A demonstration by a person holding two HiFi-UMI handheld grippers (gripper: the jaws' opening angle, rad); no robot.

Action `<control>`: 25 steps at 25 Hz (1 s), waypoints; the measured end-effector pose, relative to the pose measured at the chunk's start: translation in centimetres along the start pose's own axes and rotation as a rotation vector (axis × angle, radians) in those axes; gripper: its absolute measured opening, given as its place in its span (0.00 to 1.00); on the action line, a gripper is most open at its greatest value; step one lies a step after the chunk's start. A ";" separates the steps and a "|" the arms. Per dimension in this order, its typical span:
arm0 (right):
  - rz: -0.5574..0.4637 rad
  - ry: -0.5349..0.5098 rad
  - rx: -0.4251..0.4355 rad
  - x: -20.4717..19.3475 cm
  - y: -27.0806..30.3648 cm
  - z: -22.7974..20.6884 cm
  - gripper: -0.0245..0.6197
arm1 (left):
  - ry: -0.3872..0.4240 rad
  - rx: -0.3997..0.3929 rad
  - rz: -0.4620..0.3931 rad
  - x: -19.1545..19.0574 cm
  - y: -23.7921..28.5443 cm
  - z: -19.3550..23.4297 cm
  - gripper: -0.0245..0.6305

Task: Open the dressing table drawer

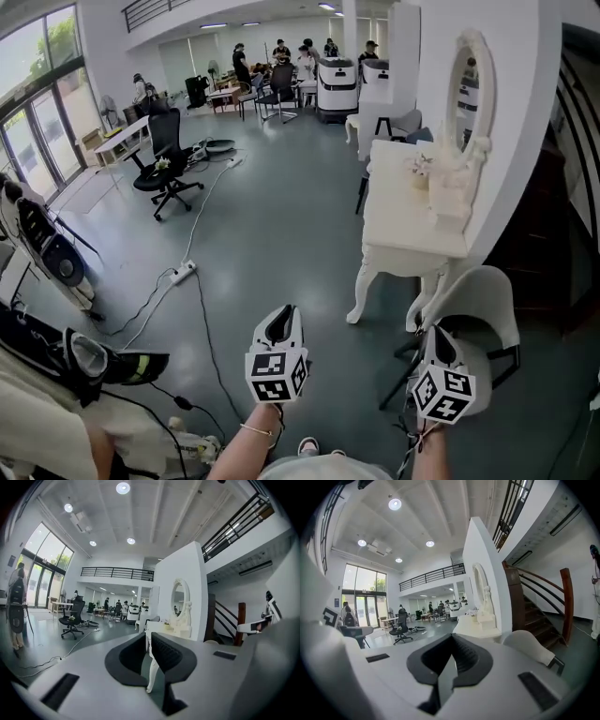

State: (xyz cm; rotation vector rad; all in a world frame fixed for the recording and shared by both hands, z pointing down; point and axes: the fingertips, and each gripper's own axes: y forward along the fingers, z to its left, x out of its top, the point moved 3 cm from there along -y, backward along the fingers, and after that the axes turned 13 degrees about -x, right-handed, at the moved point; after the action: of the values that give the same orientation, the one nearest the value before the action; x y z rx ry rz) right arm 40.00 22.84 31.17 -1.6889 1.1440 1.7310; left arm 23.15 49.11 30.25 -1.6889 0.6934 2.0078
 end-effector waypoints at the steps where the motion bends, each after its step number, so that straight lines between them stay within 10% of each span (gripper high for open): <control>1: -0.001 0.000 -0.003 0.0 0.1 0.1 0.05 | 0.001 0.002 0.000 0.0 0.1 0.3 0.08; 25: 0.005 -0.004 -0.033 -0.3 3.2 3.9 0.05 | -0.028 -0.009 0.007 -0.7 0.3 6.6 0.30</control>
State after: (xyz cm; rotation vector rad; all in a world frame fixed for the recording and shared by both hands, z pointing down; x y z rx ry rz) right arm 35.21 24.30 31.86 -1.7020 1.1248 1.7648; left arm 18.00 52.90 31.88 -1.6621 0.6832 2.0383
